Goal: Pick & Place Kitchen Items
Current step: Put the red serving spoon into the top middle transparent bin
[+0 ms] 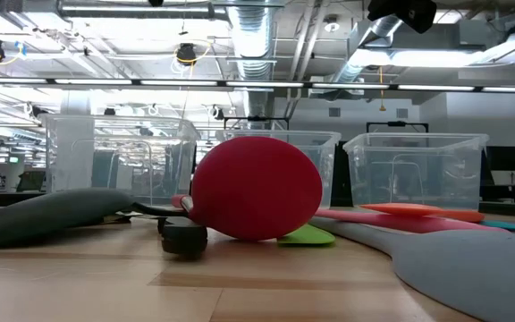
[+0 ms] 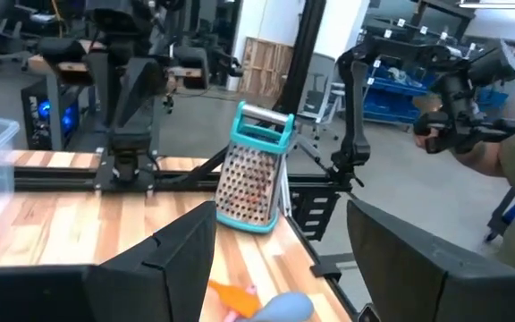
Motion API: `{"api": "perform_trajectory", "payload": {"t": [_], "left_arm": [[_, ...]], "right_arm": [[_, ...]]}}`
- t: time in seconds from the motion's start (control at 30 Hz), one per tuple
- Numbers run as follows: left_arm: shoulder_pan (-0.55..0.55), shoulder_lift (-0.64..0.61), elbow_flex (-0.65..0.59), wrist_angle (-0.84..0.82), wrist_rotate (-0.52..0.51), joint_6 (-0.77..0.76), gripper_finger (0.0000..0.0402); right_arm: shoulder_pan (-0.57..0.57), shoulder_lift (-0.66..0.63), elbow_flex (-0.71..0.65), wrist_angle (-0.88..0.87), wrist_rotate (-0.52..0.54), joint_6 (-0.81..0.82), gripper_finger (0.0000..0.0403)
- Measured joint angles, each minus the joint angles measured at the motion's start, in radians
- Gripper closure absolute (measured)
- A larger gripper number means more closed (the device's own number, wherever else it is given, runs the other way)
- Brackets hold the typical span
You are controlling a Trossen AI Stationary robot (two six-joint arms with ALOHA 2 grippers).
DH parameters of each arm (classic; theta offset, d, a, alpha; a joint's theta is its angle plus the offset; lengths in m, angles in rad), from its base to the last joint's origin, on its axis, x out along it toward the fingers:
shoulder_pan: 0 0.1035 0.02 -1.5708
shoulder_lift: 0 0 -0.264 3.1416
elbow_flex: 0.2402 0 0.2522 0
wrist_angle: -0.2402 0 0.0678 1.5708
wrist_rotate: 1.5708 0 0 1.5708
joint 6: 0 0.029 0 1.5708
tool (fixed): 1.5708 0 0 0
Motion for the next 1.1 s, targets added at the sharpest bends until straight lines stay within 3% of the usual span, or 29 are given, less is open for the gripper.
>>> {"api": "perform_trajectory", "payload": {"t": [0.4, 1.1], "left_arm": [[-0.008, 0.078, 0.054, -0.317, -0.138, 0.05, 0.017], [-0.029, 0.276, 0.054, -0.375, -0.141, 0.203, 0.017]], "right_arm": [[0.0, 0.0, 0.0, -0.001, -0.002, 0.002, 0.0349], [0.0, 0.006, -0.047, 0.001, -0.002, 0.002, 0.0349]]}}
